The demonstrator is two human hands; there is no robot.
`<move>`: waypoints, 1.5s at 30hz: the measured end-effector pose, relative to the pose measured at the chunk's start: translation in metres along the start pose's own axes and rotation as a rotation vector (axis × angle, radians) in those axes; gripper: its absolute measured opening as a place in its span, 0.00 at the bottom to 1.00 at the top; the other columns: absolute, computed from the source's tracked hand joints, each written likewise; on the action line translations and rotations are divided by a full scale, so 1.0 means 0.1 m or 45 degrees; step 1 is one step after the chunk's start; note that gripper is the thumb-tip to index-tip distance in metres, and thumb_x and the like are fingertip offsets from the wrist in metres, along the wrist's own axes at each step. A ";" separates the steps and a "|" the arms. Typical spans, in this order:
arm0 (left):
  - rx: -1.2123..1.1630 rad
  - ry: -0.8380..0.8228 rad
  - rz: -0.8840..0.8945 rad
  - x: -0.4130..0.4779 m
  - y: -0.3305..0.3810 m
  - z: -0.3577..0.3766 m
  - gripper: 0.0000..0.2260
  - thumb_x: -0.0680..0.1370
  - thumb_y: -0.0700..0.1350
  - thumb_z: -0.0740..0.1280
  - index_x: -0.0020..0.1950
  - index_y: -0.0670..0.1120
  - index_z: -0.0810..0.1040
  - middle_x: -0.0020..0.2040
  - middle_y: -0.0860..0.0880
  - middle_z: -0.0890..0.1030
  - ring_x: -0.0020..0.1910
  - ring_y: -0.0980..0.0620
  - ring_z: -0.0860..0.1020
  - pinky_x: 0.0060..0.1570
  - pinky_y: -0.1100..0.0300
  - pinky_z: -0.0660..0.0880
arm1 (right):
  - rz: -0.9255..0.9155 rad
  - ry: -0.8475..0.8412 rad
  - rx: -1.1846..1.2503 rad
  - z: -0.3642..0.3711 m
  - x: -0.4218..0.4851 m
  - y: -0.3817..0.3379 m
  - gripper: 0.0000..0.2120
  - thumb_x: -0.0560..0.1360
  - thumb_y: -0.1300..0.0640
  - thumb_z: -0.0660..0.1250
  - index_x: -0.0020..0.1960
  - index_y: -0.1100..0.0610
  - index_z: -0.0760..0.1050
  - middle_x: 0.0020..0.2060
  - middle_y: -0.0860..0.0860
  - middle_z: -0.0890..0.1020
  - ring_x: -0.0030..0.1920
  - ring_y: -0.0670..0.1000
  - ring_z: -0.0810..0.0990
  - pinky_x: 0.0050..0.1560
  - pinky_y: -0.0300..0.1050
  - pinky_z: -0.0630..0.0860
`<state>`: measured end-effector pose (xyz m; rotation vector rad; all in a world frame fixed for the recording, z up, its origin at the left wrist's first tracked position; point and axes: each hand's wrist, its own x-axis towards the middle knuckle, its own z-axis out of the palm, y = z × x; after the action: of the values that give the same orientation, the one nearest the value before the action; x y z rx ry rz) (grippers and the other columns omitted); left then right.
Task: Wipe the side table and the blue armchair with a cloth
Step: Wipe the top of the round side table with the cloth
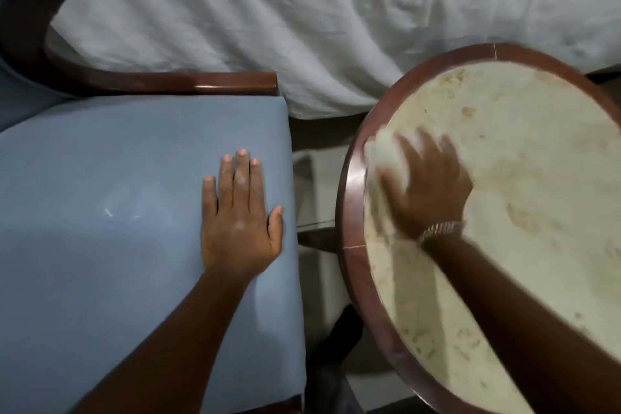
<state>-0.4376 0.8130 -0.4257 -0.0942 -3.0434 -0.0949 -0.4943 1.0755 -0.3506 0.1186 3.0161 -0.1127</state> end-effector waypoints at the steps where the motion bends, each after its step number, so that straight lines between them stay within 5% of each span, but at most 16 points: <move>1: 0.000 0.011 0.009 0.00 0.00 0.02 0.34 0.81 0.57 0.53 0.82 0.41 0.50 0.83 0.39 0.55 0.83 0.40 0.51 0.80 0.39 0.54 | 0.176 0.028 0.040 -0.04 0.29 0.03 0.32 0.77 0.33 0.50 0.78 0.44 0.58 0.80 0.53 0.62 0.80 0.61 0.56 0.73 0.71 0.59; 3: -0.009 0.017 0.015 -0.01 -0.02 0.05 0.35 0.81 0.58 0.53 0.82 0.41 0.49 0.83 0.39 0.54 0.83 0.40 0.50 0.80 0.40 0.53 | 0.335 0.077 0.062 -0.09 0.80 -0.04 0.31 0.78 0.33 0.50 0.78 0.42 0.57 0.80 0.52 0.61 0.80 0.61 0.54 0.73 0.72 0.57; 5: 0.010 0.014 0.000 -0.02 -0.03 0.06 0.34 0.81 0.58 0.53 0.82 0.41 0.50 0.83 0.39 0.55 0.83 0.40 0.50 0.80 0.40 0.52 | 0.174 0.054 0.078 0.01 0.76 -0.28 0.31 0.78 0.34 0.52 0.78 0.43 0.57 0.80 0.53 0.60 0.80 0.62 0.54 0.74 0.73 0.54; 10: -0.006 -0.083 0.002 0.01 0.02 -0.15 0.33 0.82 0.58 0.52 0.82 0.40 0.53 0.83 0.38 0.57 0.82 0.39 0.53 0.80 0.39 0.54 | -0.430 -0.018 -0.043 0.21 -1.69 -0.25 0.28 0.79 0.38 0.56 0.76 0.45 0.66 0.78 0.56 0.66 0.79 0.64 0.60 0.71 0.72 0.61; 13: -0.109 -0.160 -0.124 0.03 0.14 -0.24 0.32 0.82 0.57 0.52 0.81 0.40 0.54 0.82 0.38 0.56 0.82 0.38 0.53 0.80 0.38 0.52 | -0.132 -0.140 -0.084 0.06 -2.43 0.61 0.30 0.78 0.37 0.52 0.73 0.52 0.73 0.73 0.61 0.72 0.74 0.69 0.67 0.64 0.73 0.69; 17: -0.407 -0.165 -0.127 0.27 0.81 -0.35 0.32 0.82 0.56 0.51 0.81 0.39 0.54 0.83 0.38 0.55 0.83 0.39 0.51 0.81 0.38 0.48 | 0.778 0.034 0.103 0.01 -1.61 1.21 0.35 0.77 0.36 0.50 0.78 0.52 0.63 0.78 0.60 0.64 0.78 0.67 0.59 0.71 0.73 0.60; 19: -0.476 -0.146 0.024 0.40 1.31 -0.39 0.32 0.82 0.55 0.52 0.81 0.38 0.55 0.83 0.38 0.56 0.82 0.38 0.51 0.80 0.39 0.46 | 0.746 0.077 0.095 0.05 -1.22 0.94 0.35 0.76 0.34 0.51 0.80 0.47 0.58 0.80 0.56 0.60 0.80 0.63 0.55 0.74 0.72 0.56; 23: -0.450 -0.247 0.256 0.48 2.00 -0.41 0.31 0.80 0.52 0.54 0.81 0.39 0.56 0.83 0.38 0.55 0.83 0.41 0.51 0.81 0.39 0.47 | 0.063 0.017 0.009 0.15 -2.07 0.76 0.31 0.78 0.36 0.56 0.78 0.45 0.63 0.79 0.54 0.63 0.80 0.62 0.57 0.74 0.70 0.58; 27: -0.296 -0.160 0.402 0.49 2.08 -0.34 0.31 0.82 0.51 0.53 0.81 0.37 0.53 0.82 0.36 0.55 0.83 0.39 0.52 0.81 0.39 0.51 | 0.600 -0.026 0.011 -0.06 -2.27 2.15 0.33 0.77 0.36 0.53 0.74 0.54 0.71 0.75 0.60 0.71 0.75 0.66 0.66 0.69 0.70 0.66; 30: -0.174 -0.086 0.422 0.68 2.30 -0.19 0.35 0.82 0.59 0.50 0.81 0.36 0.51 0.82 0.34 0.55 0.82 0.37 0.52 0.80 0.38 0.52 | 1.035 0.075 0.096 -0.19 -1.22 3.08 0.33 0.78 0.36 0.52 0.78 0.49 0.62 0.79 0.57 0.63 0.78 0.63 0.58 0.74 0.71 0.57; 32: -0.159 -0.065 0.400 0.87 2.39 -0.12 0.37 0.82 0.61 0.49 0.81 0.36 0.50 0.82 0.34 0.54 0.82 0.37 0.52 0.80 0.38 0.52 | 1.127 0.167 0.149 -0.24 -0.36 3.22 0.31 0.79 0.37 0.54 0.79 0.47 0.57 0.80 0.54 0.58 0.80 0.62 0.53 0.75 0.72 0.52; 34: -0.158 -0.043 0.356 1.07 2.50 -0.07 0.37 0.81 0.61 0.48 0.81 0.37 0.50 0.82 0.34 0.54 0.82 0.37 0.52 0.80 0.38 0.52 | 0.971 0.186 0.178 -0.24 0.35 3.08 0.31 0.79 0.36 0.55 0.79 0.45 0.57 0.81 0.54 0.59 0.80 0.61 0.53 0.75 0.72 0.52; 36: -0.140 -0.043 0.329 1.20 2.56 -0.06 0.36 0.81 0.61 0.48 0.81 0.36 0.51 0.82 0.34 0.55 0.82 0.37 0.53 0.80 0.38 0.53 | 0.500 0.148 0.115 -0.19 0.58 2.69 0.32 0.78 0.35 0.55 0.79 0.43 0.56 0.81 0.52 0.58 0.81 0.60 0.53 0.75 0.72 0.53; 39: -0.110 -0.042 0.322 1.33 2.58 -0.09 0.35 0.82 0.59 0.50 0.81 0.36 0.54 0.81 0.34 0.57 0.82 0.37 0.54 0.79 0.38 0.56 | -0.123 0.083 0.031 -0.04 -0.13 2.15 0.32 0.77 0.33 0.56 0.79 0.41 0.58 0.81 0.50 0.61 0.81 0.58 0.55 0.72 0.72 0.57; 42: -0.136 -0.043 0.337 1.45 2.55 -0.09 0.36 0.81 0.60 0.50 0.81 0.37 0.54 0.82 0.35 0.57 0.82 0.38 0.54 0.79 0.38 0.56 | 0.365 0.107 0.103 -0.12 -0.39 2.42 0.31 0.75 0.34 0.57 0.77 0.41 0.62 0.79 0.51 0.65 0.79 0.60 0.60 0.70 0.71 0.61; 45: -0.179 -0.033 0.347 1.50 2.53 -0.04 0.36 0.81 0.60 0.52 0.81 0.38 0.54 0.82 0.37 0.56 0.83 0.40 0.53 0.80 0.39 0.56 | 0.947 0.112 0.181 -0.31 0.54 2.80 0.30 0.79 0.36 0.56 0.78 0.45 0.57 0.79 0.55 0.60 0.79 0.63 0.55 0.71 0.75 0.58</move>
<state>-0.5697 1.0740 -0.3917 -0.5212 -3.0105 -0.2881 -0.5278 1.3601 -0.3456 1.2493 2.8187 -0.2476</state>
